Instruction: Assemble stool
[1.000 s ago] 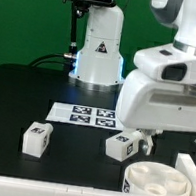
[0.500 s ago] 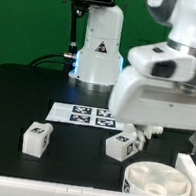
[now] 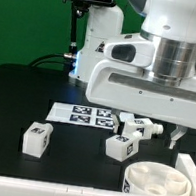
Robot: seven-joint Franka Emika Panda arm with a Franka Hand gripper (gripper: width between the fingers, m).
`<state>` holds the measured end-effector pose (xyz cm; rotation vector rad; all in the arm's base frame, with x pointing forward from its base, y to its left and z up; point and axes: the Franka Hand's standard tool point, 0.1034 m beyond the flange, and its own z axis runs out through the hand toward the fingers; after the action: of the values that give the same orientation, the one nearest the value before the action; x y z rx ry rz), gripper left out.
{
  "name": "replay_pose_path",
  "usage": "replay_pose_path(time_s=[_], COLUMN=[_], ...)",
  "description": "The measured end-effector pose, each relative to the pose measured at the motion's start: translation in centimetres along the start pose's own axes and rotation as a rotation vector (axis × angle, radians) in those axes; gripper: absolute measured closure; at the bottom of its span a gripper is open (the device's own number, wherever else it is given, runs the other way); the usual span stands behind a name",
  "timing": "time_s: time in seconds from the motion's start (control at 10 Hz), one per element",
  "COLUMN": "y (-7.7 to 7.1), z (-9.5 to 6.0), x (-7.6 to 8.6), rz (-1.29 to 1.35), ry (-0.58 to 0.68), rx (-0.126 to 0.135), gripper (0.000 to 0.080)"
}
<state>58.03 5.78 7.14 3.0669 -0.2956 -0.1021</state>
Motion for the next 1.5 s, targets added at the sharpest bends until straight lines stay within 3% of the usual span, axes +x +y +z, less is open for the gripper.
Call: replay_pose_path(time_s=[0.1, 0.3, 0.4, 0.6, 0.7, 0.8, 0.9, 1.0, 1.1, 1.2, 1.4, 1.5], y=[0.7, 4.1, 4.7, 4.7, 4.9, 4.5, 3.1, 3.5, 3.5, 3.6, 4.8, 5.3], z=[0.9, 3.3, 3.5, 3.4, 3.4, 2.3, 0.0, -0.1, 0.0, 0.1, 0.7, 1.8], x=[-0.3, -2.0, -1.9, -2.1, -2.7, -3.2, -2.9, -2.8, -2.9, -3.0, -3.7, -4.1], rz=[0.102, 0.402, 0.451, 0.467, 0.480, 0.510, 0.487, 0.471, 0.452, 0.446, 0.452, 0.482], ry=[-0.014, -0.056, -0.066, -0.089, -0.147, -0.249, -0.324, -0.372, -0.433, -0.493, -0.620, -0.702], rx=[0.008, 0.081, 0.105, 0.112, 0.144, 0.168, 0.192, 0.187, 0.162, 0.174, 0.165, 0.198], gripper=[0.0150, 0.0150, 0.0150, 0.0150, 0.0150, 0.0150, 0.0150, 0.0150, 0.0150, 0.0150, 0.0150, 0.0150])
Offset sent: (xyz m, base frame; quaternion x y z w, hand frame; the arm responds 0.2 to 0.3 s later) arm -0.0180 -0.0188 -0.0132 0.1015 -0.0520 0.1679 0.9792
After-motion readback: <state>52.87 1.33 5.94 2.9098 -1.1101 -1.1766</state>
